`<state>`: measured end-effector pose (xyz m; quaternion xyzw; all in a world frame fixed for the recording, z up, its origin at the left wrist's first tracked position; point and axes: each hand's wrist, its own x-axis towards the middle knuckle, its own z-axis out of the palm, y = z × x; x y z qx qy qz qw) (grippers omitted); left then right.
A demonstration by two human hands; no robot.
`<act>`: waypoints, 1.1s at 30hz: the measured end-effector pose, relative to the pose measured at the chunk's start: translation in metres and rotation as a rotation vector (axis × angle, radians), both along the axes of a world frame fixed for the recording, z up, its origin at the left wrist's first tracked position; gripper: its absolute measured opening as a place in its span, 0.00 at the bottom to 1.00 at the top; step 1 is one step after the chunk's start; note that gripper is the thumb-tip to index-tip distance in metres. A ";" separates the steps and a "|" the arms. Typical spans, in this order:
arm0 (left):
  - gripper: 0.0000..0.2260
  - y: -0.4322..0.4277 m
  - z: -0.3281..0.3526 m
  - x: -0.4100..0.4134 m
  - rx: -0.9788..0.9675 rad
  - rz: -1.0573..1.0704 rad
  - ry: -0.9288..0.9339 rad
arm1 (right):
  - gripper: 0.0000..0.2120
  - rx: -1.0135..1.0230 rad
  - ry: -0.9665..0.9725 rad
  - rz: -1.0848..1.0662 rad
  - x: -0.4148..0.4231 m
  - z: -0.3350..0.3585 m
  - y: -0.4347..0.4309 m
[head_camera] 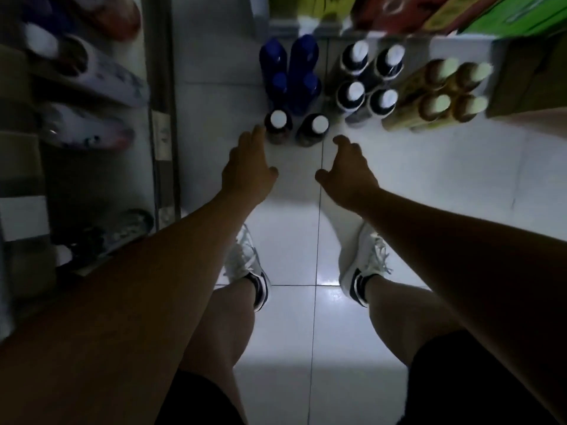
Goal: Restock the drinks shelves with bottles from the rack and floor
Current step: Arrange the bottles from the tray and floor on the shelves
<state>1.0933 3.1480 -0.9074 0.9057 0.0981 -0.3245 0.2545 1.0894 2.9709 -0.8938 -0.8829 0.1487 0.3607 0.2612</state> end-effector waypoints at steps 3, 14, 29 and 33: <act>0.38 -0.001 -0.070 0.004 -0.107 0.081 -0.055 | 0.38 0.055 -0.001 -0.108 0.006 -0.071 -0.003; 0.39 -0.015 -0.211 0.038 -0.465 0.453 -0.243 | 0.34 0.334 -0.248 -0.346 0.040 -0.195 -0.005; 0.33 -0.005 -0.003 -0.035 -0.581 0.592 -0.062 | 0.07 0.396 -0.046 -0.316 -0.008 0.021 -0.012; 0.28 0.006 0.122 -0.058 -0.657 0.690 0.066 | 0.12 0.543 0.033 -0.296 -0.021 0.146 -0.011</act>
